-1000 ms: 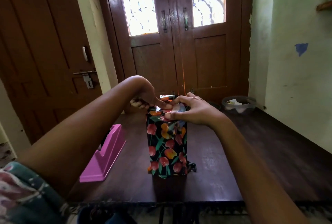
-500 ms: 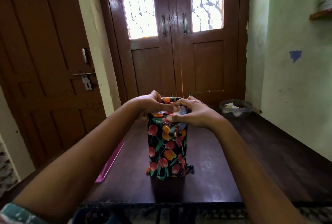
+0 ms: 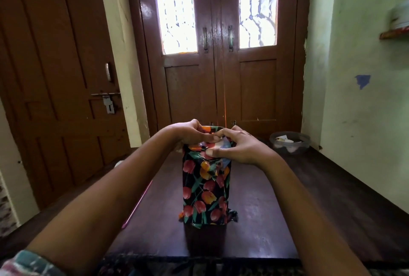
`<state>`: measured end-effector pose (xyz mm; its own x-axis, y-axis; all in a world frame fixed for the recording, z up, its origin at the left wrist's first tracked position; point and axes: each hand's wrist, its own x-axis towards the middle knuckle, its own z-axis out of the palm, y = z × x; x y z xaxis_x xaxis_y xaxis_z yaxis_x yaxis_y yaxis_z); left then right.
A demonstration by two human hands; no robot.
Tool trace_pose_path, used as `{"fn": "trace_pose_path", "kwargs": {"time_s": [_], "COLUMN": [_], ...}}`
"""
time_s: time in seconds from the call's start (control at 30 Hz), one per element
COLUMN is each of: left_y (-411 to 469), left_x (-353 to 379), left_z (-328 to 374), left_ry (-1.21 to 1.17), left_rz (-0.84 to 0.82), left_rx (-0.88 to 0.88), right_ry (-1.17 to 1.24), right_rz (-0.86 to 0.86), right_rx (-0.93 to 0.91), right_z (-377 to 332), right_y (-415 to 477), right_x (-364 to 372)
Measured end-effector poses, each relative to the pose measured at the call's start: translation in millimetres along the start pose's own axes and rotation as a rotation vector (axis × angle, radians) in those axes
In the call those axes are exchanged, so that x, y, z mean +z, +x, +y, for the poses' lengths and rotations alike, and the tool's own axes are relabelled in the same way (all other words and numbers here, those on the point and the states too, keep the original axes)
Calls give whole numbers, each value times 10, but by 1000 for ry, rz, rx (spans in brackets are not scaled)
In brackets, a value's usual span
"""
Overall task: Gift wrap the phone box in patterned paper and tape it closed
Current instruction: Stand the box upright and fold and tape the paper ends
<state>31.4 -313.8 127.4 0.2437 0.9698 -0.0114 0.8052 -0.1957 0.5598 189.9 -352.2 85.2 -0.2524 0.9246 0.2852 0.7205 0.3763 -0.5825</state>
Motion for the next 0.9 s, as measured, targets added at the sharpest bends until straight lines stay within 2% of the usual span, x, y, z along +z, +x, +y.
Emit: {"fn": "trace_pose_path", "kwargs": {"time_s": [0.1,0.23,0.33,0.43,0.57,0.63,0.7,0.8,0.9], "left_y": [-35,-188,-297,-335,-317,-314,-326,-364,-377], "left_x": [-101,-223,-199,-123,-67,-48,-32,-24,-11], "left_z": [-102,-373,-549,-646,-755,-787,-782,-758,-774], "left_ry": [-84,-342,-297,-275,-343,-385,-395,-368,-359], "left_rz": [10,110,21,32,83,84,78,84,86], "left_rx": [76,252,417,502,485,470,474,485,516], "right_ry": [-4,-19,15,-13,-54,-242,-372,-365,-374], "right_rz": [-5,-18,-14,30,121,132,245,452,461], "right_rx": [15,13,-19,-102,-330,-340,-383,-527,-551], "right_z": [17,22,36,86,159,200,190,99,-84], "right_y": [-3,1,-10,-95,-271,-302,-291,-237,-182], "right_x": [-33,-30,-9,33,57,19,-4,-79,-262]}}
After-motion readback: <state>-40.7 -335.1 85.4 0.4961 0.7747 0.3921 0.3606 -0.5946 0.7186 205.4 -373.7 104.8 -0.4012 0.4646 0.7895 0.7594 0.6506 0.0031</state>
